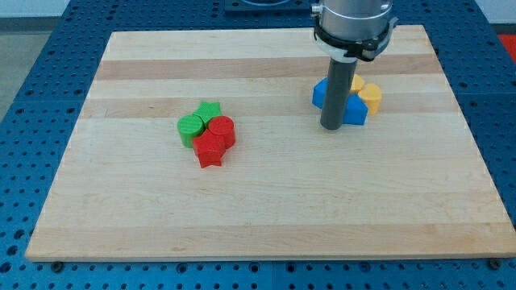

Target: Push the blue cube into the blue triangle

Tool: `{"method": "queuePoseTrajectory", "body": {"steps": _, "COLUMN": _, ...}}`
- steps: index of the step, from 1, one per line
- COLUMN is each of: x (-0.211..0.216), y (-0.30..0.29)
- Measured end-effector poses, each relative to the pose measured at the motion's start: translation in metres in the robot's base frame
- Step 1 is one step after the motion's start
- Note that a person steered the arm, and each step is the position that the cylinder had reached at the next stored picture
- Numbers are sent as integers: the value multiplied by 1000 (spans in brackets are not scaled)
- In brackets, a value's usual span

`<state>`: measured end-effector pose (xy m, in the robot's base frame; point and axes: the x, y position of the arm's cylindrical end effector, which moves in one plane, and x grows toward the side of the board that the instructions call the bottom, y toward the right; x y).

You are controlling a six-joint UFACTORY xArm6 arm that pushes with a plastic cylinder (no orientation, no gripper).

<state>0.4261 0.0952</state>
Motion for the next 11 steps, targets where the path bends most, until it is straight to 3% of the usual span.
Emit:
{"method": "queuePoseTrajectory", "body": {"steps": 2, "x": 2, "y": -1}}
{"method": "queuePoseTrajectory", "body": {"steps": 3, "x": 8, "y": -31}}
{"method": "queuePoseTrajectory", "body": {"steps": 6, "x": -75, "y": -87}}
{"method": "queuePoseTrajectory", "body": {"steps": 8, "x": -78, "y": -14}}
{"method": "queuePoseTrajectory", "body": {"steps": 11, "x": -76, "y": 13}}
